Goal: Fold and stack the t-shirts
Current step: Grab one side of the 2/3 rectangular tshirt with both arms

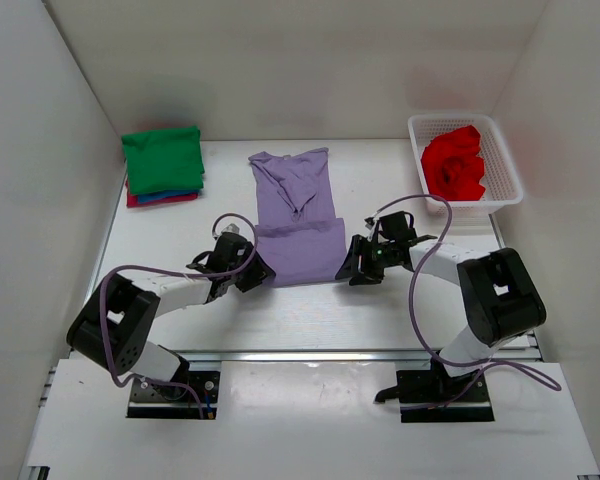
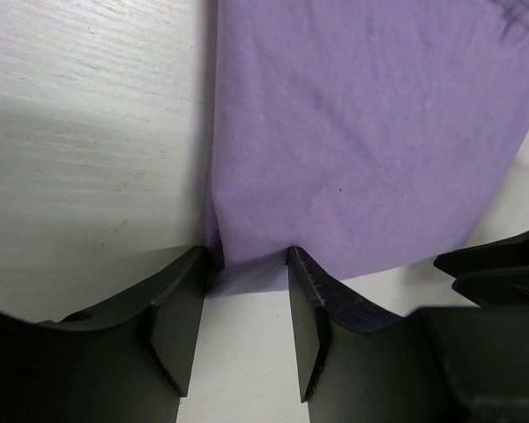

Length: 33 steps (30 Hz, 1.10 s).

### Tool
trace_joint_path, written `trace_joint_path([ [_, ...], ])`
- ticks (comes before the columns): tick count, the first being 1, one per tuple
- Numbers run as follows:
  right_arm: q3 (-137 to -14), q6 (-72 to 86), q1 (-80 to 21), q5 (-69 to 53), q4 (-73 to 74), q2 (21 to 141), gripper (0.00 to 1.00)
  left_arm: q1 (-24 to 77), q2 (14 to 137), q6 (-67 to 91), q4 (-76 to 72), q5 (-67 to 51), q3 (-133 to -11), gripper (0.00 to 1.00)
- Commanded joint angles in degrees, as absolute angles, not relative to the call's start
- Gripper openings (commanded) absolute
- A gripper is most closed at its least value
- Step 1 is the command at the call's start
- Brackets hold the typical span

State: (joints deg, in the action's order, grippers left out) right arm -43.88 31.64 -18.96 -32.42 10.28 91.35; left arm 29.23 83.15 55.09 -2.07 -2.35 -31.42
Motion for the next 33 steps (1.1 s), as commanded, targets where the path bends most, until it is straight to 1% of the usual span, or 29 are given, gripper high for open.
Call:
trace_joint_path([
  [1, -44.0, 32.3, -18.0, -32.6, 7.5, 92.4, 0.49, 29.8, 85.6, 55.8, 1.0, -0.6, -30.3, 0.53],
  [6, -46.1, 30.9, -17.6, -29.6, 9.5, 93.6, 0.49, 30.0, 84.9, 56.5, 1.4, -1.2, -29.4, 0.54],
  [10, -46.1, 30.8, -16.7, -31.3, 8.2, 96.0, 0.49, 30.0, 84.7, 56.8, 0.9, -1.5, -29.0, 0.52],
  [13, -46.2, 31.2, -16.5, -32.1, 7.2, 97.6, 0.48, 30.1, 85.5, 56.8, 1.0, -2.0, -29.1, 0.46],
  [14, -46.1, 31.2, -16.6, -32.2, 6.8, 97.6, 0.47, 30.2, 85.6, 57.2, 0.6, -1.8, -28.9, 0.46],
  [17, -46.7, 32.2, -16.4, -33.7, 5.0, 98.7, 0.45, 30.3, 85.4, 57.3, -1.5, -2.6, -28.0, 0.34],
  [18, -46.8, 32.2, -16.4, -34.4, 4.8, 99.7, 0.38, 30.4, 85.5, 57.7, -1.5, -2.4, -28.1, 0.3],
  [19, -46.9, 32.5, -16.4, -35.3, 4.7, 99.9, 0.33, 30.1, 85.7, 57.5, -1.6, -2.5, -28.3, 0.17],
  [20, -46.6, 32.7, -16.4, -36.5, 3.6, 100.4, 0.3, 30.2, 85.5, 57.3, -1.5, -2.9, -28.0, 0.09],
  [21, -46.4, 33.1, -16.3, -36.7, 3.3, 100.7, 0.26, 30.1, 85.4, 57.6, -2.1, -3.0, -27.8, 0.06],
  [22, -46.1, 33.2, -16.3, -37.3, 2.6, 100.8, 0.08, 29.9, 85.1, 57.4, -2.2, -2.8, -27.7, 0.0],
  [23, -45.7, 33.4, -16.8, -37.6, 2.3, 101.2, 0.0, 29.9, 84.8, 57.5, -2.7, -2.8, -27.1, 0.0],
  [28, -43.2, 31.6, -16.4, -37.2, 3.3, 98.6, 0.0, 29.4, 81.7, 56.3, -0.2, -5.3, -26.4, 0.0],
  [33, -39.7, 29.1, -19.7, -36.6, 9.6, 90.5, 0.0, 30.7, 75.3, 54.2, 7.5, -7.4, -24.1, 0.0],
])
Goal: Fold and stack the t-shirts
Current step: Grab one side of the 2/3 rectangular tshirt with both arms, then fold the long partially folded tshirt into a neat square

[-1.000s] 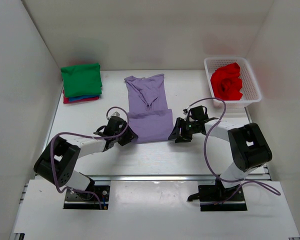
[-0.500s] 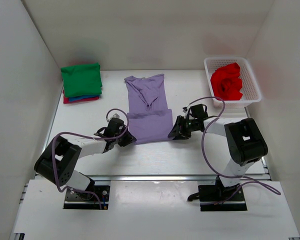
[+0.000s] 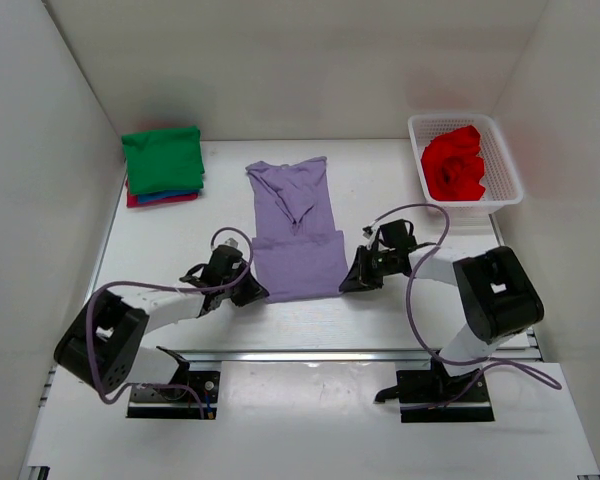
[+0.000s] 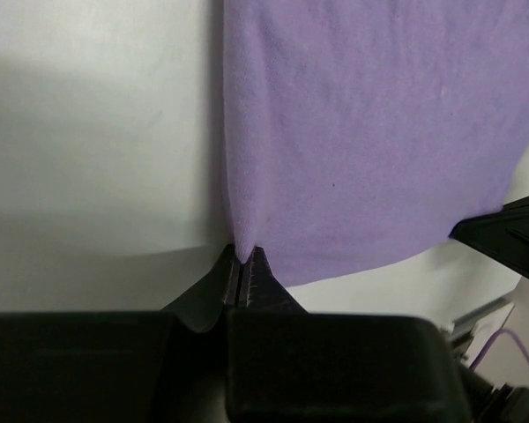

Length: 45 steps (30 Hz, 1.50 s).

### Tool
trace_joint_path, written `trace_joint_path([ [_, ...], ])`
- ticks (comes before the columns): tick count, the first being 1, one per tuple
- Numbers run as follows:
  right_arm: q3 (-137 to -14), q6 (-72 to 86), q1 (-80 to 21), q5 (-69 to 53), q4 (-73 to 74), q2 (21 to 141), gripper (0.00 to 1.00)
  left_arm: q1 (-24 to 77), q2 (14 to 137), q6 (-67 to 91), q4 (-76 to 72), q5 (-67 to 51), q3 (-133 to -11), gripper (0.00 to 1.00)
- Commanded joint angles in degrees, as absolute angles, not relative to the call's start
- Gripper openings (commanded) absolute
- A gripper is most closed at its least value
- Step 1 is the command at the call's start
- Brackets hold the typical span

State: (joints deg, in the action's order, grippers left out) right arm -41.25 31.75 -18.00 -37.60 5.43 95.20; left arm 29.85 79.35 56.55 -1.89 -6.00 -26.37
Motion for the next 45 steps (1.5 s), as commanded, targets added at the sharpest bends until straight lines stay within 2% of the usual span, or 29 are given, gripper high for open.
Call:
trace_joint_path([
  [1, -38.6, 28.5, -20.6, -36.7, 11.2, 88.7, 0.0, 30.8, 73.1, 54.3, 7.9, -8.0, -22.8, 0.0],
  [7, -30.3, 31.5, -24.8, -36.9, 15.5, 76.7, 0.0, 32.4, 59.9, 54.9, 17.6, -11.6, -17.0, 0.0],
  [16, -20.8, 43.3, -32.9, -38.1, 18.3, 58.8, 0.0, 34.1, 30.2, 60.3, 38.2, -12.6, -14.0, 0.0],
  [23, -16.3, 53.7, -38.7, -39.3, 17.3, 49.1, 0.0, 30.6, 19.3, 60.9, 49.7, -16.8, -16.8, 0.0],
  [29, -18.1, 55.5, -37.3, -43.8, 24.3, 43.8, 0.0, 25.4, 17.7, 56.5, 59.6, -21.1, -22.7, 0.0],
  [34, -22.7, 52.6, -34.9, -46.7, 30.2, 44.8, 0.0, 19.3, 21.0, 50.2, 64.6, -25.7, -29.1, 0.0],
  [41, -32.8, 43.8, -27.7, -50.4, 35.4, 53.4, 0.01, 24.9, 29.9, 53.4, 54.9, -23.1, -32.6, 0.0],
  [45, -38.2, 38.4, -23.4, -51.9, 37.4, 59.7, 0.0, 23.1, 35.1, 52.9, 49.3, -25.3, -32.8, 0.0],
])
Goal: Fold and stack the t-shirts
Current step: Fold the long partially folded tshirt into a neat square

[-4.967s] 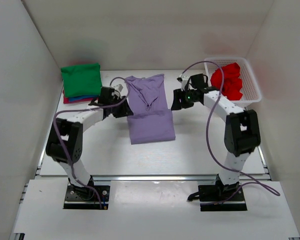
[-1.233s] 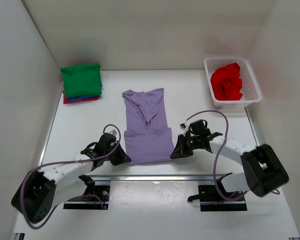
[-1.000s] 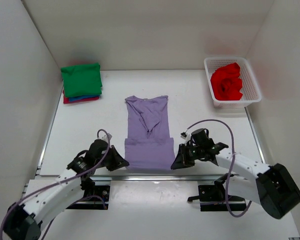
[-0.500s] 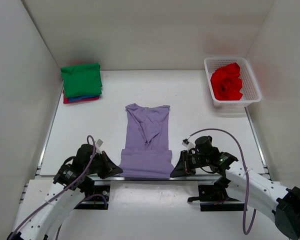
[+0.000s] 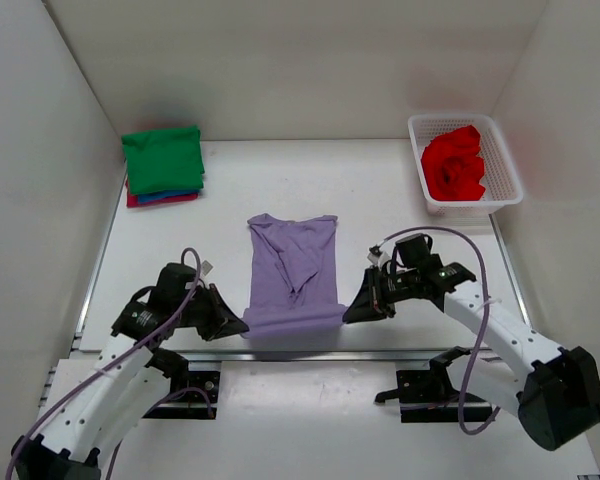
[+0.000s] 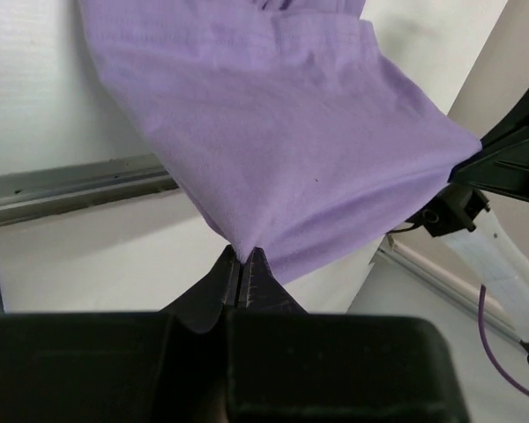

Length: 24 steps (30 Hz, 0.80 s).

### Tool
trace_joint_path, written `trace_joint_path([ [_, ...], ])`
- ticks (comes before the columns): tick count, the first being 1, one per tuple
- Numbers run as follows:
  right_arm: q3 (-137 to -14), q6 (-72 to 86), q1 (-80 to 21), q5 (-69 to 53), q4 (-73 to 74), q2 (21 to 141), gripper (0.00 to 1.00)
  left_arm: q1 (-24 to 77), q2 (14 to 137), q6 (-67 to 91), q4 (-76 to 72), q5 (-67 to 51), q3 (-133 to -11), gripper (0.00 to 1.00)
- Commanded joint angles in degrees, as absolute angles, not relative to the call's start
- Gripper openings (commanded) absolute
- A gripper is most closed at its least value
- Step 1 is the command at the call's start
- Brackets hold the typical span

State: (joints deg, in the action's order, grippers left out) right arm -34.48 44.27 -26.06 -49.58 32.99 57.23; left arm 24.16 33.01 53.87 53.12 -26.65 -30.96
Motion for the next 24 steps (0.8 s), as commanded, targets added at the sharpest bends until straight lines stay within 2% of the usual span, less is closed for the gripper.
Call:
trace_joint_path([
  [1, -40.1, 37.5, -22.3, -52.1, 38.1, 61.2, 0.0, 21.5, 36.7, 52.1, 48.3, -25.5, -33.2, 0.0],
  [5, -45.4, 33.3, -18.6, -53.3, 40.1, 67.7, 0.0, 19.8, 42.5, 50.0, 43.2, -26.1, -35.2, 0.0],
  [15, -59.1, 24.4, -16.3, -51.4, 45.7, 81.1, 0.0, 15.0, 51.7, 50.3, 31.5, -27.1, -37.8, 0.0],
  [24, -66.3, 23.5, -14.9, -51.4, 43.2, 89.5, 0.0, 12.9, 58.1, 51.6, 22.9, -28.3, -38.6, 0.01],
])
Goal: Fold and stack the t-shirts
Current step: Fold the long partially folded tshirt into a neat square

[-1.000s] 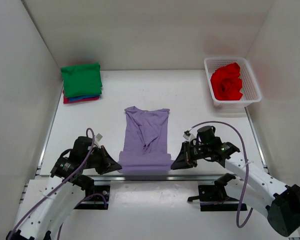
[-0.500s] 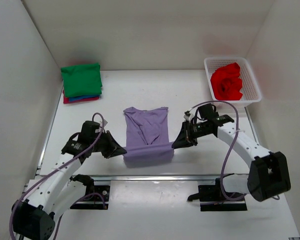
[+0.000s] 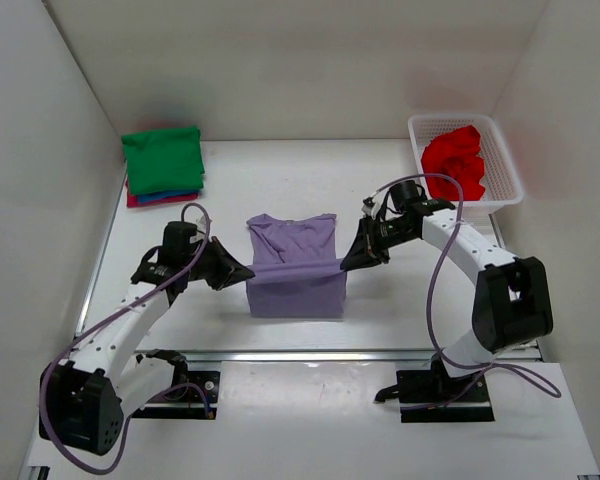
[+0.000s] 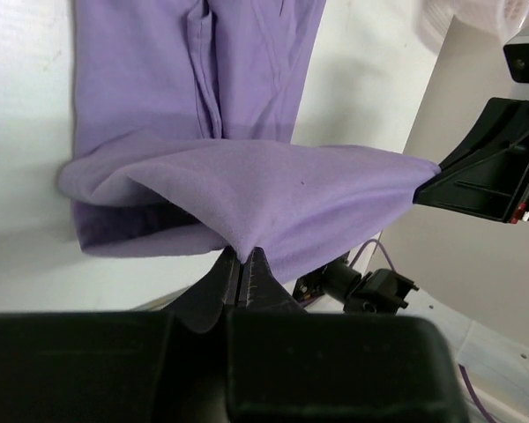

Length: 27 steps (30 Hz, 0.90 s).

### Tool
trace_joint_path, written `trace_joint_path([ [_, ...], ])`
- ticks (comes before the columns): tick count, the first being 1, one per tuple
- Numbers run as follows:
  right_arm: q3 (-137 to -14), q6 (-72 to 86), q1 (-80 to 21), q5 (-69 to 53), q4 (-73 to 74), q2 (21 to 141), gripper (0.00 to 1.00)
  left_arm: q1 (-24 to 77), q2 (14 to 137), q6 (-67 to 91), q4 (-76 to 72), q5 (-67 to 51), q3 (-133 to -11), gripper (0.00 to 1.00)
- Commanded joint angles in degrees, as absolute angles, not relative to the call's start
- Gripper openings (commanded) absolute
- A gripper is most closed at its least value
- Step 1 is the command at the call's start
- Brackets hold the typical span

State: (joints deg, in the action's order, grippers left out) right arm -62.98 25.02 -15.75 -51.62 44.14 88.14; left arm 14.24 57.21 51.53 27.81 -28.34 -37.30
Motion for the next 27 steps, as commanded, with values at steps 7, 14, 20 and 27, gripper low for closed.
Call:
trace_joint_path([
  [7, -70.2, 24.0, -14.0, -51.2, 40.3, 94.5, 0.0, 11.4, 64.1, 51.6, 17.1, -28.9, -39.8, 0.03],
  [14, -73.7, 24.3, -13.0, -51.0, 39.1, 98.3, 0.0, 10.0, 67.5, 52.5, 13.2, -30.0, -41.0, 0.04],
  [20, -78.2, 24.2, -12.0, -51.1, 38.7, 102.7, 0.0, 9.7, 70.5, 53.3, 9.2, -30.3, -39.7, 0.06],
  [27, -83.0, 23.6, -12.0, -50.3, 39.2, 108.1, 0.0, 8.7, 73.9, 53.0, 5.8, -29.5, -40.1, 0.07],
])
